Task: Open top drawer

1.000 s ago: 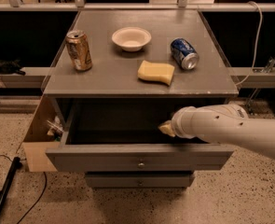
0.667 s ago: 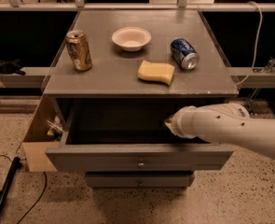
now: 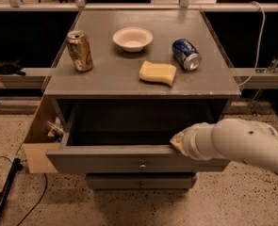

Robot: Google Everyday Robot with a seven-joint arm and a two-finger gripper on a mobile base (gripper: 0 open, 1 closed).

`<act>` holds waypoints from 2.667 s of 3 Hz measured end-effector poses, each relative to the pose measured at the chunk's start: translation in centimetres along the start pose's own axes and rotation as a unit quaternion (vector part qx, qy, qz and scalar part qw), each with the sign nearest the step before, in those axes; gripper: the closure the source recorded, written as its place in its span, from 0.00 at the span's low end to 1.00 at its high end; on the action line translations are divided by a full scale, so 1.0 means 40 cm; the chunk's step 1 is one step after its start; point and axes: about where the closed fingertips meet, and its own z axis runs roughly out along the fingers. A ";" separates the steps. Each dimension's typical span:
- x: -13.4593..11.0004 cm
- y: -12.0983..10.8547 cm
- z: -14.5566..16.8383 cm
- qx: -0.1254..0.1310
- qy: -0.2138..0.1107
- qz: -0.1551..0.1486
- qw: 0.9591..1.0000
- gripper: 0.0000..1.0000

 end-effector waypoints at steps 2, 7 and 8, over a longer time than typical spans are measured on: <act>0.020 0.010 -0.017 -0.007 0.001 0.004 1.000 0.59; 0.001 0.031 0.015 -0.023 0.001 0.002 1.000 1.00; 0.023 0.060 0.011 -0.034 0.007 0.002 0.999 1.00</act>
Offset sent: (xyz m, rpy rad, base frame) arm -0.0100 -0.0051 0.0000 0.0090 0.0146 0.0016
